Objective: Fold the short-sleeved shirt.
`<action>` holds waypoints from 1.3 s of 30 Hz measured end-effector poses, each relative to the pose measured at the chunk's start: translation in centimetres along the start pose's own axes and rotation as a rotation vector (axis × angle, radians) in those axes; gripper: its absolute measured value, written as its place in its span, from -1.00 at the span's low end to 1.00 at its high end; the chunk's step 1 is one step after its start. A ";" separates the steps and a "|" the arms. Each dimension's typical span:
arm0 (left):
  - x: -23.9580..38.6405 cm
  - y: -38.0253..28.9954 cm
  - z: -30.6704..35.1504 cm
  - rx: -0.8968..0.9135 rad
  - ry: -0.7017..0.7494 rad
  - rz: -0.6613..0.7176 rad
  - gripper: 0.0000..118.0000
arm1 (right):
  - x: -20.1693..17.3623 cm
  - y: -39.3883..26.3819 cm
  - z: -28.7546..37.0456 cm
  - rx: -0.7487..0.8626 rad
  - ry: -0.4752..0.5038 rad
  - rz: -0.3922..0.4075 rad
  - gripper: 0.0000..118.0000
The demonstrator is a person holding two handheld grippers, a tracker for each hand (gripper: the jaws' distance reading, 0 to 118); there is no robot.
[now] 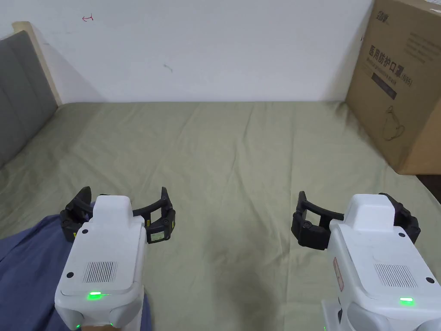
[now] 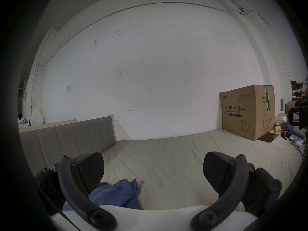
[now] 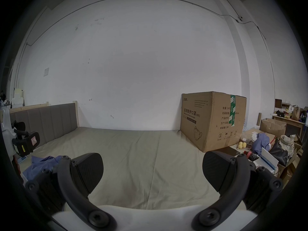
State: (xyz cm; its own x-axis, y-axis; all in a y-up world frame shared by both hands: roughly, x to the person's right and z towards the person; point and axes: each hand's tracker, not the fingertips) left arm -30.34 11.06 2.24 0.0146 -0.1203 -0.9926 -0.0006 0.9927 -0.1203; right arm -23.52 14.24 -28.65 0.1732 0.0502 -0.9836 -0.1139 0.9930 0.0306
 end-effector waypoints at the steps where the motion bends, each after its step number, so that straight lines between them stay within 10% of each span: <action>1: 0.0 0.0 0.0 -0.001 -0.001 0.001 1.00 | 0.0 0.0 0.0 -0.001 0.001 0.001 0.98; 33: -0.3 0.5 -0.2 0.003 0.005 0.031 0.95 | 0.2 0.7 -0.1 0.000 0.002 0.018 0.95; 36: -0.2 0.7 -0.1 0.002 0.002 0.032 0.25 | 0.0 0.9 0.0 0.003 -0.009 0.022 0.83; 38: 0.1 0.8 -0.2 -0.003 0.004 0.024 -0.79 | 0.0 1.1 0.2 0.010 -0.008 0.019 0.27; 39: 0.2 0.8 -0.3 -0.005 0.007 0.023 -0.97 | -0.1 1.2 0.3 0.016 -0.010 0.022 -0.23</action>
State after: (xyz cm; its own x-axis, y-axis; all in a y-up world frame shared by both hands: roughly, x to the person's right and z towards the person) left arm -30.66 11.82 1.94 0.0074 -0.0979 -0.9952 -0.0056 0.9952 -0.0980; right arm -23.38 15.44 -28.50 0.1805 0.0726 -0.9809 -0.1019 0.9933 0.0548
